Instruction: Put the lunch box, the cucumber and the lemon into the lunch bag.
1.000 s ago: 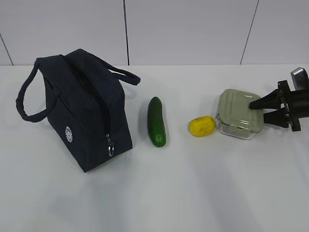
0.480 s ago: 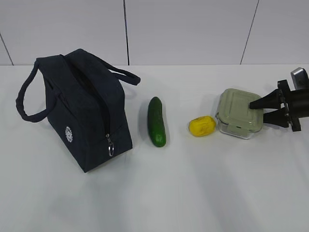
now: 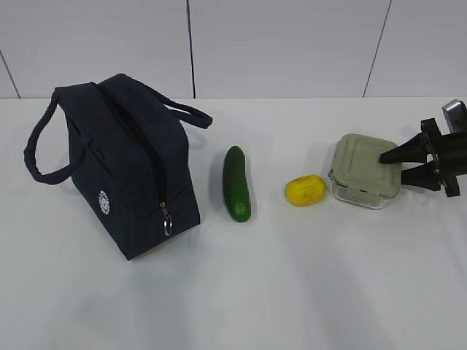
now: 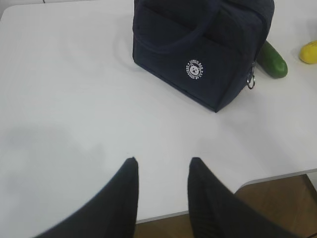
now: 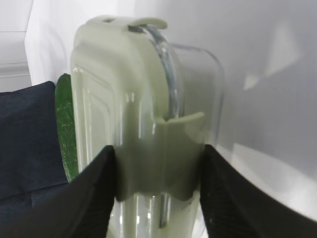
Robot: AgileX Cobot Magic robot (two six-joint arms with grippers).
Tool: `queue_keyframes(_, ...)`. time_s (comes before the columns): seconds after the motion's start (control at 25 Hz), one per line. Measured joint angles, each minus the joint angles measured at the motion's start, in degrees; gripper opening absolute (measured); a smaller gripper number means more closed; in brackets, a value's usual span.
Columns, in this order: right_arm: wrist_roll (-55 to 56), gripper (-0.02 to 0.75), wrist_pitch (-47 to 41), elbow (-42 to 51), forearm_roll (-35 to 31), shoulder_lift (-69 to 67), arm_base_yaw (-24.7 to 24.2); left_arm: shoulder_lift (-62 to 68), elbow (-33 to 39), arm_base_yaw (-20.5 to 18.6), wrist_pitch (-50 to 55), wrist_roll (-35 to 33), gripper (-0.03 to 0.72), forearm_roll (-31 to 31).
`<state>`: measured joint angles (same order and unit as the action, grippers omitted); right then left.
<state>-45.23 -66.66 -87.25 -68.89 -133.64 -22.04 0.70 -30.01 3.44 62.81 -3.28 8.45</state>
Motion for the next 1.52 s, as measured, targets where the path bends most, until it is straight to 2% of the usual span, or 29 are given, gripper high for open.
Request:
queue_keyframes(0.48, 0.7, 0.378, 1.0, 0.1, -0.8, 1.9, 0.0, 3.6, -0.1, 0.0, 0.5, 0.0, 0.241, -0.8)
queue_keyframes(0.92, 2.1, 0.378, 1.1, 0.3, -1.1, 3.3, 0.0, 15.7, -9.9, 0.0, -1.3, -0.2, 0.241, -4.7)
queue_keyframes(1.04, 2.1, 0.378, 1.1, 0.3, -1.2, 4.4, 0.0, 19.7, -11.4, 0.0, -4.3, -0.2, 0.241, -2.4)
queue_keyframes(1.28, 2.3, 0.377, 1.1, 0.4, -1.4, 6.0, 0.0, 28.6, -11.6, 0.0, -14.2, -0.3, 0.239, 5.7)
queue_keyframes(1.52, 2.4, 0.377, 1.0, 0.4, -2.8, 8.8, 0.0, 41.0, -11.6, 0.0, -18.5, -0.6, 0.260, 9.9)
